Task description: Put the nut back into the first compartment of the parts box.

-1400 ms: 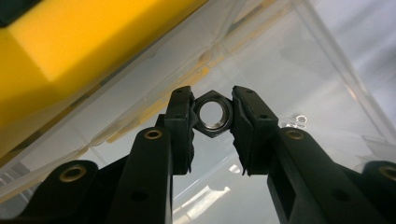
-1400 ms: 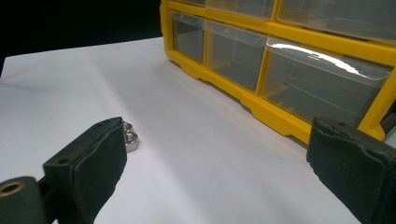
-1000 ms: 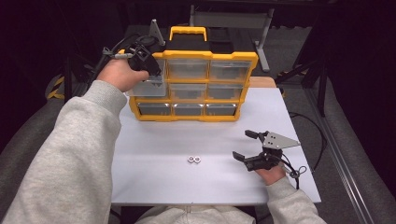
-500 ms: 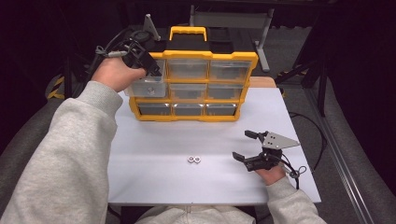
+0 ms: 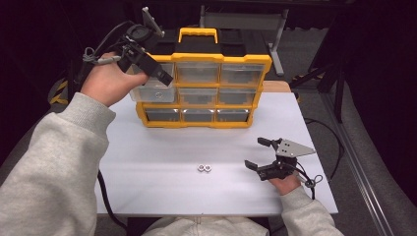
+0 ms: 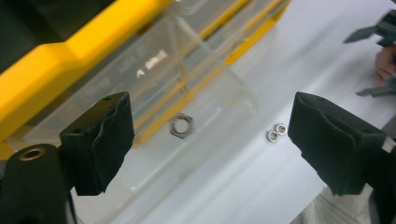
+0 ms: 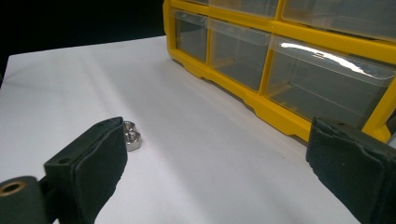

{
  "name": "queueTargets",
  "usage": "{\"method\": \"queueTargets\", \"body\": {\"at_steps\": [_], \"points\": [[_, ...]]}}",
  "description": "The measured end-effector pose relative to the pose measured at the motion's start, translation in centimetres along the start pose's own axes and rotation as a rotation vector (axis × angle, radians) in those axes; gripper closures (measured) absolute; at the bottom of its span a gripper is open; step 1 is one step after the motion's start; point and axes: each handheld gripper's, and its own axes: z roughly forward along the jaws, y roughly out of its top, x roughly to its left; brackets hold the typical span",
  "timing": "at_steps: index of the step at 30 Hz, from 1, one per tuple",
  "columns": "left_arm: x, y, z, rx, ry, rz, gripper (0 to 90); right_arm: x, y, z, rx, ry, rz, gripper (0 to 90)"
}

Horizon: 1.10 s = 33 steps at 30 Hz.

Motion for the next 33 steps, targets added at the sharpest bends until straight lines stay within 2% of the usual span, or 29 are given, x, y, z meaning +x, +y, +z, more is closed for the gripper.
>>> {"method": "queueTargets", "body": {"at_steps": [1, 2, 4, 6, 10, 14, 17, 19, 22, 28, 30, 31, 32, 33], "points": [[0.0, 0.0, 0.0, 0.000, 0.000, 0.000, 10.7, 0.0, 0.0, 0.0, 0.000, 0.000, 0.000, 6.0], [-0.9, -0.3, -0.4, -0.022, -0.026, 0.058, 6.9, 0.0, 0.0, 0.0, 0.001, 0.002, -0.001, 6.0], [-1.6, -0.5, -0.8, -0.036, -0.027, 0.095, 5.3, 0.1, 0.0, 0.1, -0.003, 0.003, -0.002, 6.0], [-2.2, -0.7, -1.0, -0.052, -0.044, 0.113, 3.3, 0.1, 0.0, 0.0, -0.003, 0.004, -0.001, 6.0], [-3.2, -1.3, -1.1, -0.066, -0.047, 0.139, 3.6, 0.1, 0.0, 0.0, -0.003, 0.003, -0.001, 6.0], [-3.7, -1.8, -0.8, -0.063, -0.064, 0.156, 4.7, 0.1, 0.0, 0.0, -0.003, 0.004, 0.000, 6.0], [-4.7, -2.5, 0.3, -0.052, -0.081, 0.193, 5.4, 0.1, 0.0, 0.0, -0.004, 0.004, 0.000, 6.0], [-5.0, -2.8, 0.7, -0.049, -0.085, 0.196, 5.5, 0.0, 0.0, 0.0, -0.004, 0.004, 0.000, 6.0], [-5.9, -3.5, 2.1, -0.039, -0.097, 0.243, 5.6, 0.1, 0.0, 0.0, -0.004, 0.004, -0.001, 6.0], [-6.5, -4.7, 4.8, -0.024, -0.130, 0.272, 5.8, 0.0, 0.0, -0.1, -0.008, 0.006, 0.001, 6.0], [-6.6, -4.9, 5.5, -0.013, -0.124, 0.278, 6.4, 0.0, 0.0, -0.1, -0.005, 0.005, 0.001, 6.0], [-6.8, -5.3, 6.5, -0.001, -0.120, 0.298, 6.7, 0.1, 0.0, 0.0, -0.004, 0.007, -0.002, 6.0], [-6.8, -5.3, 6.5, -0.001, -0.120, 0.298, 7.0, 0.1, 0.0, 0.0, -0.006, 0.008, -0.003, 6.0], [-6.9, -5.5, 6.9, 0.001, -0.116, 0.316, 7.5, 0.1, 0.0, 0.0, -0.005, 0.008, -0.002, 6.0]]}}
